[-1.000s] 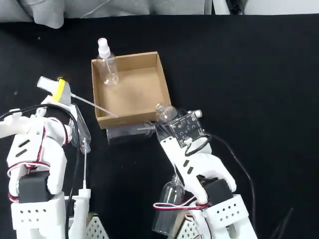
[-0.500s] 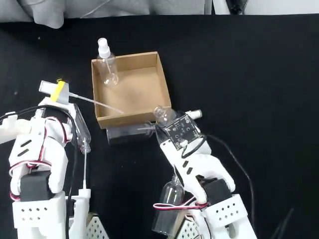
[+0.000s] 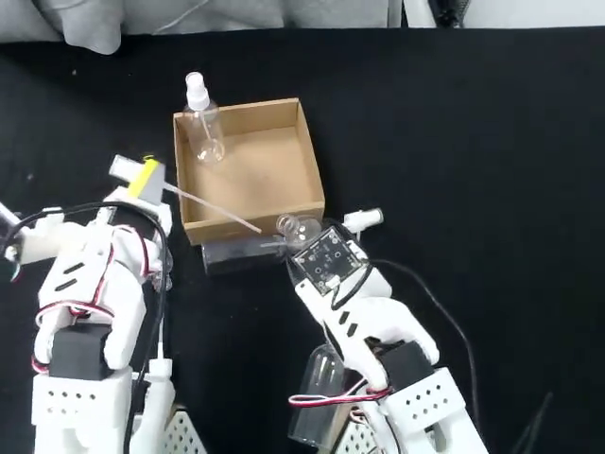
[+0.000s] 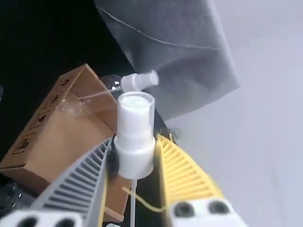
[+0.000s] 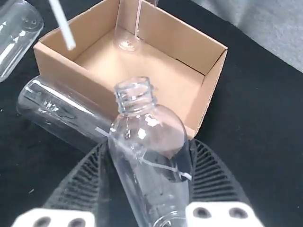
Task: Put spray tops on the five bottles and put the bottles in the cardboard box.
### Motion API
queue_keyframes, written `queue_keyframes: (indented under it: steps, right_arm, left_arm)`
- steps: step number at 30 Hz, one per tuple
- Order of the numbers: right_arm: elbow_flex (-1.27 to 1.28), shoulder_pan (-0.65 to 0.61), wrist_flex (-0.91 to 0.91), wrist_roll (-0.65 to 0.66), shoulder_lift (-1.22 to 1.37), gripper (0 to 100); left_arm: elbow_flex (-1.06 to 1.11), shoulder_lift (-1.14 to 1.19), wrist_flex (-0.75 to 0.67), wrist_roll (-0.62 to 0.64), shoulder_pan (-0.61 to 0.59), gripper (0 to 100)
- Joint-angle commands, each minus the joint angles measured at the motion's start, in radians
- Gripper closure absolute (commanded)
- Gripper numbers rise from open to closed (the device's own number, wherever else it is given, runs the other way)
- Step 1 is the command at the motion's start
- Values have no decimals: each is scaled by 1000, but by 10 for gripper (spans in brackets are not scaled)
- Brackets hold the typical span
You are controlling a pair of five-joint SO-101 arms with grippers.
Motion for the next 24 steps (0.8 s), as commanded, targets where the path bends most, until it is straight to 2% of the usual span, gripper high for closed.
queue_keyframes:
  steps: [1, 4, 10, 12, 24]
  right_arm:
    - [-10, -18, -32, 8, -25, 900]
    - [-10, -20, -28, 9, -25, 900]
    - [2, -64, -26, 40, -25, 900]
    - [8, -64, -32, 46, -25, 900]
    - [10, -66, -32, 46, -25, 900]
  left_arm:
    - [-13, -14, -29, -31, 47, 971]
    - [2, -14, -51, -35, 44, 971]
    - [137, -14, -247, -43, 42, 972]
    - [162, -14, -284, -80, 42, 972]
    - [176, -14, -295, -97, 53, 972]
